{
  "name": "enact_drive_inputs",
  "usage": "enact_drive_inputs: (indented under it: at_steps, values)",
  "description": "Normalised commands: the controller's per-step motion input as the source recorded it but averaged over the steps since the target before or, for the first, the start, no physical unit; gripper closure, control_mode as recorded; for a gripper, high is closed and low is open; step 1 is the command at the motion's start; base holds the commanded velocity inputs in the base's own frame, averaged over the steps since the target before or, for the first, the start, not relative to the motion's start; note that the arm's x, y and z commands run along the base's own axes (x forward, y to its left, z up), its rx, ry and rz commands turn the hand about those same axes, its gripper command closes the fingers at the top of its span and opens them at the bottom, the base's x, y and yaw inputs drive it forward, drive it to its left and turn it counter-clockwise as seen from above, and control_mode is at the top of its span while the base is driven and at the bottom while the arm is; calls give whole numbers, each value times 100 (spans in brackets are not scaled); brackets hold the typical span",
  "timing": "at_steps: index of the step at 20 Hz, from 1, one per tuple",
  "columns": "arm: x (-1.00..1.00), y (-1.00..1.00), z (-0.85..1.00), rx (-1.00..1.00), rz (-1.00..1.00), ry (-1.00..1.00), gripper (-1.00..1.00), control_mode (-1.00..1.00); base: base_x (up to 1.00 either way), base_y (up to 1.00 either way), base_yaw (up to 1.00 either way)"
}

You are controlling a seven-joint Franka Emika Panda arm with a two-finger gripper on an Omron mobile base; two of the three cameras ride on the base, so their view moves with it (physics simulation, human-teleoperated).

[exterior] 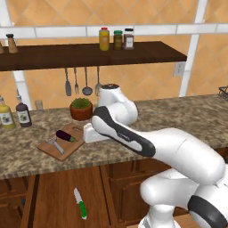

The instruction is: Place the appropriate cutting tool for cutting the eggplant skin on the cutting board.

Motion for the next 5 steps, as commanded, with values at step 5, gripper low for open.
enact_drive_inputs:
  at_steps: [5]
  values:
    - [-100,-98,29,1,-11,-13,-100,-100,0,0,0]
